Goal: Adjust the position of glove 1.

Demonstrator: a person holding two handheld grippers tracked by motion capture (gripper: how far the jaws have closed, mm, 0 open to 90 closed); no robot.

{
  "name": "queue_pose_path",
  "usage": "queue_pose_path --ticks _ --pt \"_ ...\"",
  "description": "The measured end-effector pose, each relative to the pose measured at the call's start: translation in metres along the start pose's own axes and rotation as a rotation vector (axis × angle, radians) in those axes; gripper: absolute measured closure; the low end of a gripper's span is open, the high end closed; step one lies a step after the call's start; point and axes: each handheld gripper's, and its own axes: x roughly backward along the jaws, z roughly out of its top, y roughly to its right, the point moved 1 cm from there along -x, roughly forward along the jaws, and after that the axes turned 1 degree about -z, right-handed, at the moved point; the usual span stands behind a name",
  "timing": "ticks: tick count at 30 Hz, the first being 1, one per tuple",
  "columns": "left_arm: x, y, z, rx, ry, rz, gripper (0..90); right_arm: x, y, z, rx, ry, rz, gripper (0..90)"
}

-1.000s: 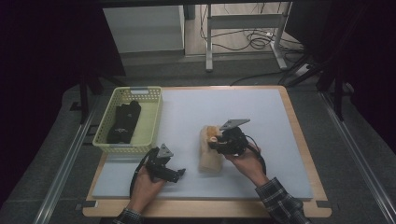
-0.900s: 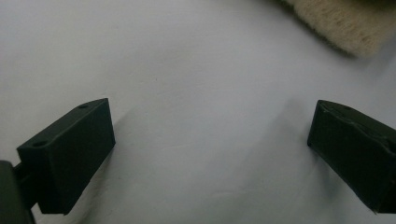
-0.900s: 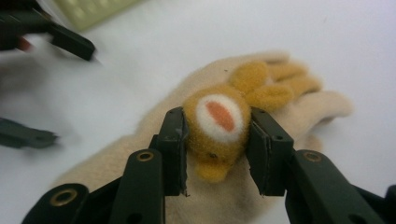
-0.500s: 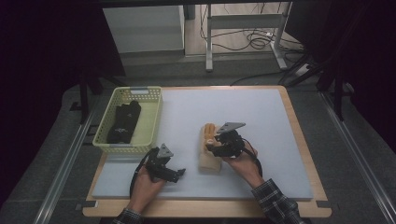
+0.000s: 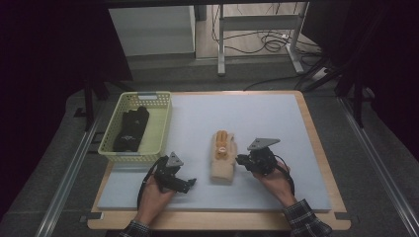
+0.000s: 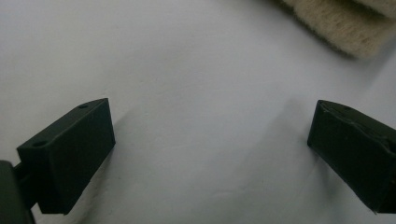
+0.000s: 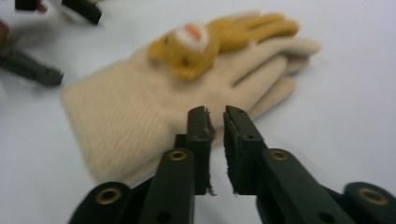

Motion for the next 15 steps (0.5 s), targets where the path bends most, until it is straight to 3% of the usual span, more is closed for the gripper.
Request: queue_pose_path --ticks 6,15 --pt "0.0 0.0 0.0 -0.001 0.0 0.0 0.8 -0.009 -0.008 -0.015 0.009 -0.029 0.051 86.1" --pt "0.0 0.0 0.0 0.0 0.0 0.0 0.8 -0.022 -0.017 -0.021 0.038 -0.036 0.064 86.6"
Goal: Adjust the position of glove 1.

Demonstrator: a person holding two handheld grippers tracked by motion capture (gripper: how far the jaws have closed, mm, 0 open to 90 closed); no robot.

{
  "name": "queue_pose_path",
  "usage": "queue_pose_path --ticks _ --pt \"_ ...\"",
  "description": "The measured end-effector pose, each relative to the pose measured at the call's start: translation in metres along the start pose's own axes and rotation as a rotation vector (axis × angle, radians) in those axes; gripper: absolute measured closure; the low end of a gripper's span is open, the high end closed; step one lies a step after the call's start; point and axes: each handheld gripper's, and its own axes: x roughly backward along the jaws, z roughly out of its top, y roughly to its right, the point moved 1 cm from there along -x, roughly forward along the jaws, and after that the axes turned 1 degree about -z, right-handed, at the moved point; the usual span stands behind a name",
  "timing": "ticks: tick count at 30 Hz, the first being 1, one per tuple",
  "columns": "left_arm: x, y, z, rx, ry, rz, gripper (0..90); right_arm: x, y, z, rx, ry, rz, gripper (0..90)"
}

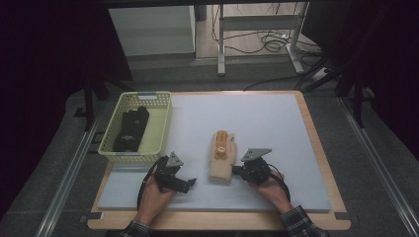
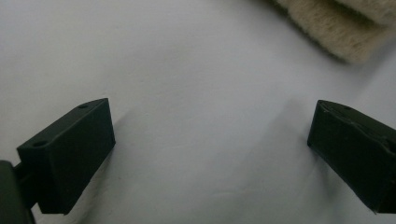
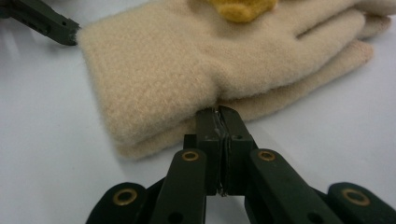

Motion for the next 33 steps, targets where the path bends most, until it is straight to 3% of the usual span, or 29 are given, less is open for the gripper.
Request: queue_pose_path --ticks 12,15,19,28,33 --pt "0.002 0.001 -0.001 -0.002 0.015 0.01 2.1 -0.019 -0.012 0.013 0.02 0.013 0.029 85.9" --pt "0.005 0.0 -0.004 -0.012 -0.004 0.01 1.6 -0.025 -0.015 0.018 0.023 0.015 0.034 85.9" --pt "0.008 -0.005 -0.008 0.006 -0.003 -0.004 1.3 -0.032 -0.019 0.023 0.032 0.015 0.034 85.6" --pt "0.008 -0.005 -0.008 -0.003 -0.009 -0.007 1.1 -0.052 -0.029 0.04 0.055 0.013 0.009 84.8" --pt "0.008 -0.005 -0.008 -0.003 -0.01 -0.006 1.1 -0.054 -0.031 0.042 0.052 0.012 0.009 81.0"
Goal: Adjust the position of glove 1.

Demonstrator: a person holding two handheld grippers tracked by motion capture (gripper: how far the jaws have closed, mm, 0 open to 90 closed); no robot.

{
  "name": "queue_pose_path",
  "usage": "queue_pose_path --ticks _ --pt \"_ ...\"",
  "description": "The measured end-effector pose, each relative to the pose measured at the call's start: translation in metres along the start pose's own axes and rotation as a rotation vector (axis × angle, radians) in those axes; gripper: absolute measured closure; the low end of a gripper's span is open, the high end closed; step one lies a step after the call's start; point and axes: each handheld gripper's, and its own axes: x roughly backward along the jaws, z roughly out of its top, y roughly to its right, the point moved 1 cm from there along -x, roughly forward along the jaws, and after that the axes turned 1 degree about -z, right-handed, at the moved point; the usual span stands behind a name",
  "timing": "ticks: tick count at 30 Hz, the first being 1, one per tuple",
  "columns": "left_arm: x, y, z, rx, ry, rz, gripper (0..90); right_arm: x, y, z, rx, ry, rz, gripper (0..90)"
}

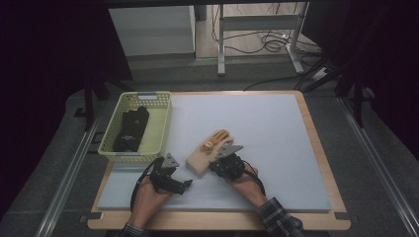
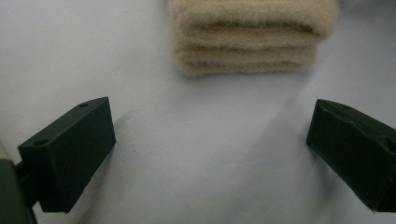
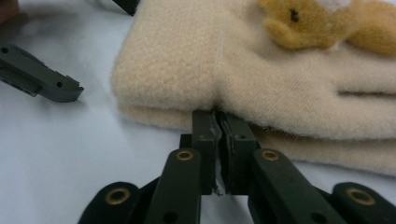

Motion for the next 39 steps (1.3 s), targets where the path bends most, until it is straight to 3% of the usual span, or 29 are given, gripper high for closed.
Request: queue_pose_path --ticks 4,11,27,39 --pt "0.0 0.0 0.0 0.0 0.001 0.001 1.1 0.005 -0.002 0.0 0.003 -0.018 0.003 75.8" --pt "-0.001 0.0 0.0 0.001 0.004 0.0 1.0 0.024 0.006 -0.001 -0.005 0.004 -0.03 66.0" --pt "0.0 0.0 0.0 0.001 0.008 0.002 1.0 0.067 0.036 -0.019 -0.094 0.05 -0.128 37.5" --pt "-0.001 0.0 -0.001 0.002 0.009 0.001 1.0 0.1 0.058 -0.045 -0.163 0.057 -0.196 26.5"
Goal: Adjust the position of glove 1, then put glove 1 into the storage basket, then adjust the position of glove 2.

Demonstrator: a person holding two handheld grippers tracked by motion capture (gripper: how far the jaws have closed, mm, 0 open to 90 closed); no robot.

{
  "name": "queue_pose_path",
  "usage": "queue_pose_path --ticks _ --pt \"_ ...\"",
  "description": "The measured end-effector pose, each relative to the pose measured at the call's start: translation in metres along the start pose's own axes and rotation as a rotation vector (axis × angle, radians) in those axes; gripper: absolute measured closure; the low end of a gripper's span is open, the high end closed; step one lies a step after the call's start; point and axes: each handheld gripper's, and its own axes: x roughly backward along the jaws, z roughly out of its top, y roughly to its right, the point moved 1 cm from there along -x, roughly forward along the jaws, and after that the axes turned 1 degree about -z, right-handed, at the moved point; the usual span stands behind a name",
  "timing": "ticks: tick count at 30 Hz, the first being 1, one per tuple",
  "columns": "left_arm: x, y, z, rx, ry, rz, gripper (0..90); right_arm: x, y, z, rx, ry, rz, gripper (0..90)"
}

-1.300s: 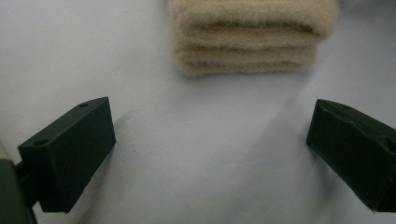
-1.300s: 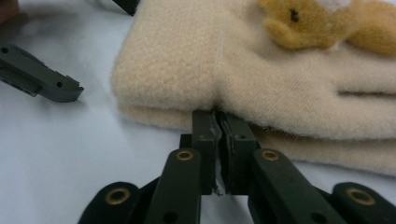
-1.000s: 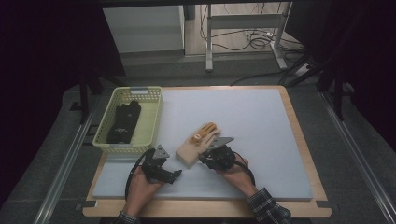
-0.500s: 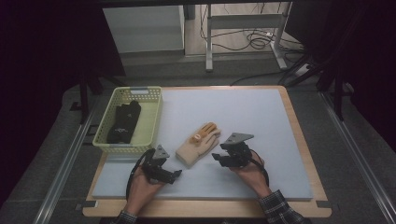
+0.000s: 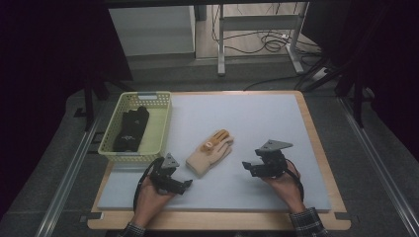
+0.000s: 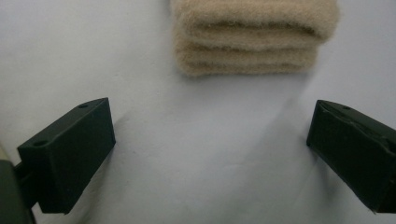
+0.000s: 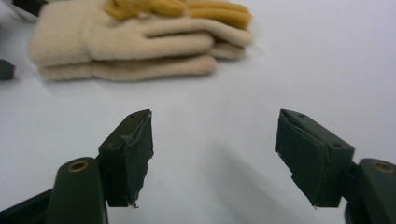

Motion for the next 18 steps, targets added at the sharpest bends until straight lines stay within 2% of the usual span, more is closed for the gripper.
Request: queue_pose_path --ticks 6,11,18 --pt "0.0 0.0 0.0 0.0 0.001 0.0 1.0 0.011 0.018 -0.016 -0.041 -0.012 -0.047 23.5" --pt "0.0 0.0 0.0 0.001 0.002 0.0 1.2 0.018 0.03 -0.029 -0.047 -0.033 -0.093 21.3" --pt "0.0 0.0 0.0 0.002 0.002 0.0 1.2 0.025 0.041 -0.043 -0.077 -0.049 -0.117 19.5"
